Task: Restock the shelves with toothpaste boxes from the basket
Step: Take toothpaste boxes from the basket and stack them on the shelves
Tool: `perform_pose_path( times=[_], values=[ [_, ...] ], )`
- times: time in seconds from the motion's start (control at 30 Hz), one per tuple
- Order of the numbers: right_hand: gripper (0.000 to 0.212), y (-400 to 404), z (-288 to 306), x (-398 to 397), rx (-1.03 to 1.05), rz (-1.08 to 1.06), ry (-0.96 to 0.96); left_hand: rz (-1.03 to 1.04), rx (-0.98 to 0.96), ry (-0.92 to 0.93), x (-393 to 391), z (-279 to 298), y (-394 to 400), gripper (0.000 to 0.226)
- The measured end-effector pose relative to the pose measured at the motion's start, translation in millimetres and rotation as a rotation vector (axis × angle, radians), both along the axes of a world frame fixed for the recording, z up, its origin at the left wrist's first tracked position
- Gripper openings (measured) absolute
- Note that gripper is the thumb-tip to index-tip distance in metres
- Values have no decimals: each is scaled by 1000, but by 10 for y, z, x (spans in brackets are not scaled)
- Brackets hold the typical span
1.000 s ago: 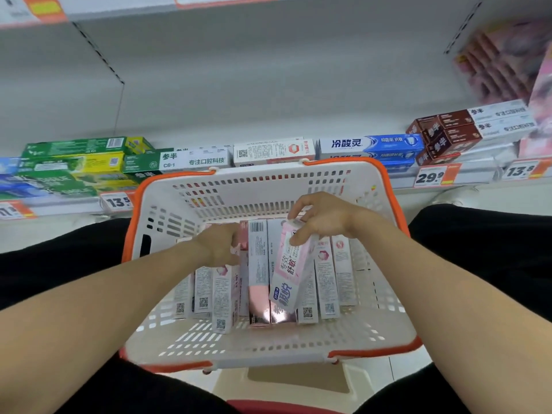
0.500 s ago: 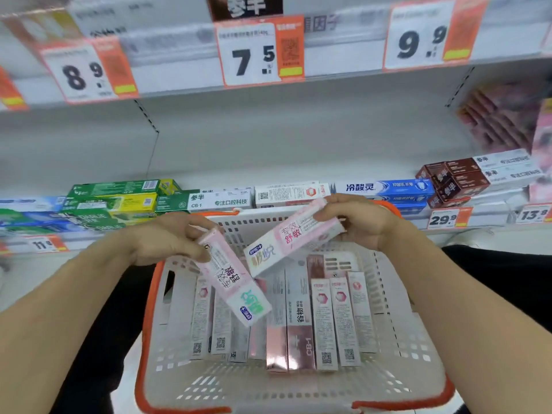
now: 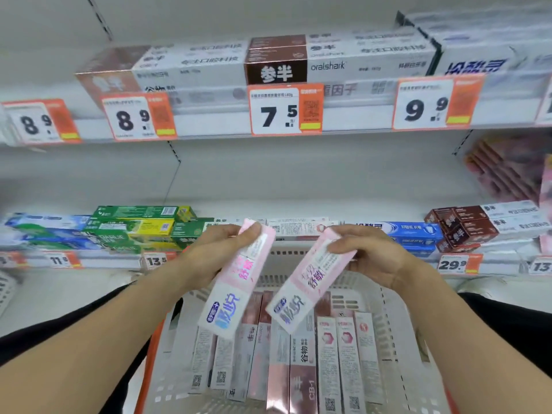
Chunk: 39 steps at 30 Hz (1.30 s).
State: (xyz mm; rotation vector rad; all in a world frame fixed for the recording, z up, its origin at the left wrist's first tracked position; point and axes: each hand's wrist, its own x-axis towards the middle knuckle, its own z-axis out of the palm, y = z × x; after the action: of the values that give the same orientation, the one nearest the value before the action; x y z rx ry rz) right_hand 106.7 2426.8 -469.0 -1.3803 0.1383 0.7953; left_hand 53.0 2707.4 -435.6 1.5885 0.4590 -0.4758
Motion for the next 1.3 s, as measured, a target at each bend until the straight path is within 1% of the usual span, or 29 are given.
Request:
perform_pose_path(
  times=[0.07, 0.13, 0.17, 0.23, 0.3, 0.37, 0.4, 0.5, 0.67, 0.77, 0.8, 0.87, 0.9, 1.07, 1.13, 1.2, 1.3],
  values=[
    [64, 85, 5, -53, -58, 41, -24, -52, 21, 13, -48, -34, -76, 49],
    [56, 179, 11, -124, -70, 90, -38, -96, 20, 20, -83, -71, -149, 57],
    [55, 217, 16, -159, -74, 113, -38, -114, 12, 23, -96, -84, -184, 60],
    [61, 259, 5, -195, -77, 131, -25, -135, -18, 36, -116, -98, -239, 59],
    [61, 270, -5, -202, -74, 124, -10, -152, -67, 47, -125, -96, -265, 47],
    [54, 287, -8, -203, -57, 102, -1, -210, -102, 55, -133, -72, -270, 30],
    [49, 302, -3, -210, -53, 102, 0, -243, -113, 59, -132, -69, -268, 28],
    [43, 345, 8, -239, -50, 126, 2, -284, -140, 81, -134, -90, -264, 40],
    [51, 387, 56, -257, -70, 184, -59, -270, -130, 125, -114, -102, -241, 47],
    [51, 398, 103, -254, -85, 220, -130, -268, -62, 103, -113, -105, -223, 64],
    [51, 405, 121, -256, -83, 228, -143, -281, -45, 92, -115, -98, -212, 60],
    [52, 431, 157, -262, -77, 244, -151, -306, -35, 79, -127, -63, -179, 42],
    [53, 447, 170, -264, -71, 250, -151, -304, -23, 69, -129, -40, -159, 41],
    [62, 564, 292, -262, -66, 279, -209, -318, 82, -31, -123, 75, -69, 55],
    [58, 639, 370, -266, -72, 324, -261, -361, 151, -71, -129, 171, -56, 58],
    [49, 728, 459, -275, -91, 365, -350, -400, 230, -106, -129, 281, -11, 61],
    [44, 866, 609, -276, -103, 355, -483, -422, 334, -177, -117, 464, 125, 63]
  ],
)
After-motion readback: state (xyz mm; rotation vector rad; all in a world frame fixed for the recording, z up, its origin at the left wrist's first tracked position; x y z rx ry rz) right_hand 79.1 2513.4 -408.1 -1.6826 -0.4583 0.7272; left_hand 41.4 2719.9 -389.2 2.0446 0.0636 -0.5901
